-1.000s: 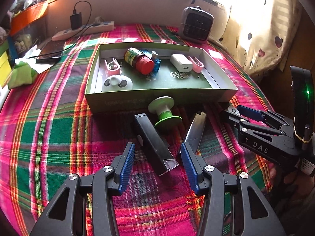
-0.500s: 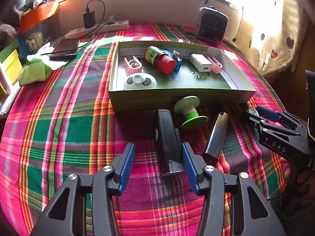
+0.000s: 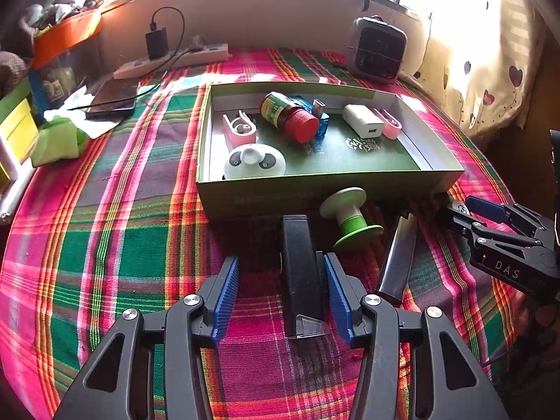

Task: Organize rigid objects
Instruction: 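Move both tools back toward the green spool and remaining items, then close the left tool on the black lighter while the right tool closes on the white round jar, then lift the black lighter and white jar and carry both toward the tray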

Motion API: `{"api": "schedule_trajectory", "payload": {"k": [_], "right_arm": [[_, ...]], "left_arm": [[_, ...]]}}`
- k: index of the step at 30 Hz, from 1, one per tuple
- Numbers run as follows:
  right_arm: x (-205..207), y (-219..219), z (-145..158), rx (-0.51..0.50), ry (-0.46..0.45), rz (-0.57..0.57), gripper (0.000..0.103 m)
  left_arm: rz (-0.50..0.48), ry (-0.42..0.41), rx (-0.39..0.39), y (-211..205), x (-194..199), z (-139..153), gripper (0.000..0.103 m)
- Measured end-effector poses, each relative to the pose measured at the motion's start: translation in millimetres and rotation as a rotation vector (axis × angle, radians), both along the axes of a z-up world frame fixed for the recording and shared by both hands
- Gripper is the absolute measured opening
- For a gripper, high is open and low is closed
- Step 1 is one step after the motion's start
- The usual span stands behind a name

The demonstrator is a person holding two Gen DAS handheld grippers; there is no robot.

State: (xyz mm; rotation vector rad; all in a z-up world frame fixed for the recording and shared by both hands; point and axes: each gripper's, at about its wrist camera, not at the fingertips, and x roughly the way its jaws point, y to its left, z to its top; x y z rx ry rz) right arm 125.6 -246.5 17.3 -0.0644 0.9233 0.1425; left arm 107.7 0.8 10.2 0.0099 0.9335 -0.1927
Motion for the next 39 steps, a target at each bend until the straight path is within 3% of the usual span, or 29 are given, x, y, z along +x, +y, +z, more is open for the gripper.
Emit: {"api": "schedule_trajectory", "payload": {"k": [6, 8, 20, 39], "right_arm": [[0.2, -0.8, 0.1, 0.004, 0.000, -0.005, 0.059], [0.0, -1.3, 0.3, 0.005, -0.002, -0.008, 0.057], [-3.5, -1.6, 1.8, 0.014, -0.011, -0.008, 0.029], [-4.3, -2.8, 1.7, 0.022, -0.010, -0.009, 0.029]], "left_arm": [[0.000, -0.008, -0.014, 3.0, 1.2, 0.0, 0.045], [0.008, -0.010, -0.015, 5.1, 1.5, 0.0, 0.039], [0.031, -0.014, -0.028, 12.1, 1.5, 0.3, 0.025], [0.034, -0.016, -0.035, 13.4, 0.1, 0.7, 0.023]]}}
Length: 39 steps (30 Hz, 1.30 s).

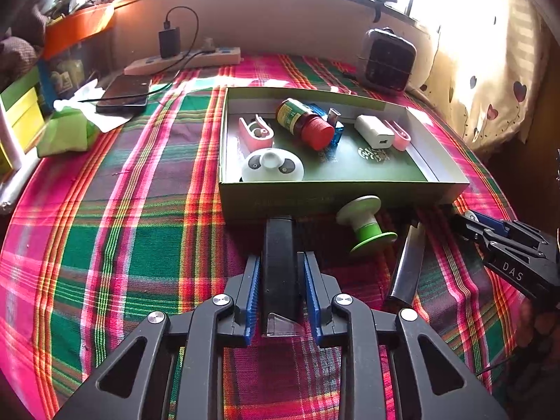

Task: Organize rigid objects
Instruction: 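Lift the black lighter and white jar and carry both toward the tray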

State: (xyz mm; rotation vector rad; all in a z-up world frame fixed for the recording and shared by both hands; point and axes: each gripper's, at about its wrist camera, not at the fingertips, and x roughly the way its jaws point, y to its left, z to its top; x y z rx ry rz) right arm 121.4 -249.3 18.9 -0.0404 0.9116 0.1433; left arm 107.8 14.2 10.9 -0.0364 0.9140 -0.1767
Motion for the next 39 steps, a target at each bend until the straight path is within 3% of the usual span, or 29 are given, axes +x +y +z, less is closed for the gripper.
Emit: {"api": "schedule_trajectory", "payload": {"k": [39], "right_arm": [[-7.5, -2.4, 6.3, 0.050, -0.010, 0.003, 0.029]], "left_arm": [[0.004, -0.027, -0.021, 5.2, -5.3, 12.4, 0.022]]}}
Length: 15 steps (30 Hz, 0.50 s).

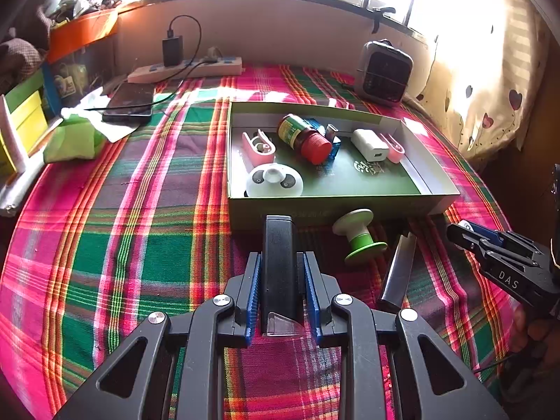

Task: Organize rigid objects
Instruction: 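Lift the black lighter and white jar and carry both toward the tray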

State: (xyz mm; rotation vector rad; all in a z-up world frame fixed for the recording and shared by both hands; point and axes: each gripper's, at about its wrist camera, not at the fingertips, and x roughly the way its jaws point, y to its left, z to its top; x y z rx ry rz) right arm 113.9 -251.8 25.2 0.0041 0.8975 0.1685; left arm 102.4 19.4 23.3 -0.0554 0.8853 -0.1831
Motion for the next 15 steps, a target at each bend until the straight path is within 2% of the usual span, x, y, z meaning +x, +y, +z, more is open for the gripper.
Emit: {"api": "schedule_trajectory", "payload": {"k": [15], "right_arm": [[-1.6, 4.1, 14.7, -0.001, -0.036, 0.014, 0.029]], "left_arm": [[-0.029, -0.035, -0.009, -2.8, 0.1, 19.6, 0.022]]}}
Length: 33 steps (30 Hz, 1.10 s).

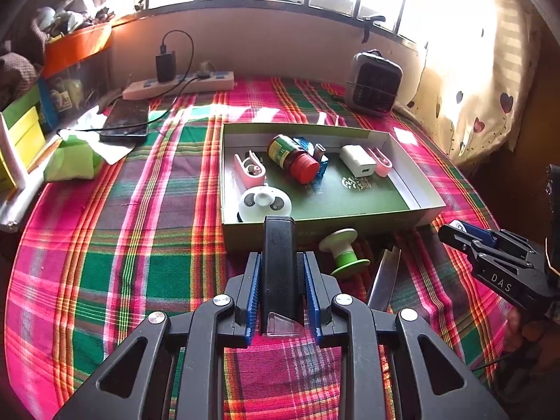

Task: Organize rigid objects
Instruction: 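Lift the black lighter and white jar and carry both toward the tray, then lower the black lighter and white jar into the tray with both tools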

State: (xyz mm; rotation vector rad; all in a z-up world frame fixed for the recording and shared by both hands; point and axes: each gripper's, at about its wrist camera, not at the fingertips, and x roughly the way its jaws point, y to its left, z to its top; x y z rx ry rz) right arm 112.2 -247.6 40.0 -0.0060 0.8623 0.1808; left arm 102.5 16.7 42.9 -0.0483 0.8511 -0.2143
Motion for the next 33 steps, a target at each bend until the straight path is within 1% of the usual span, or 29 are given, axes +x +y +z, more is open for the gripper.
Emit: {"api": "schedule_trajectory", "payload": {"k": [16, 33], "right_arm": [[9.9, 12.9, 20.7, -0.010, -0.040, 0.044, 0.029], [42.2, 27.8, 33.7, -0.016, -0.058, 0.081, 0.029]], "left_arm": [[-0.018, -0.046, -0.011, -2.7, 8.3, 20.2, 0.022], [-0.072, -0.035, -0.025, -18.4, 42.3, 27.0, 0.022]]}}
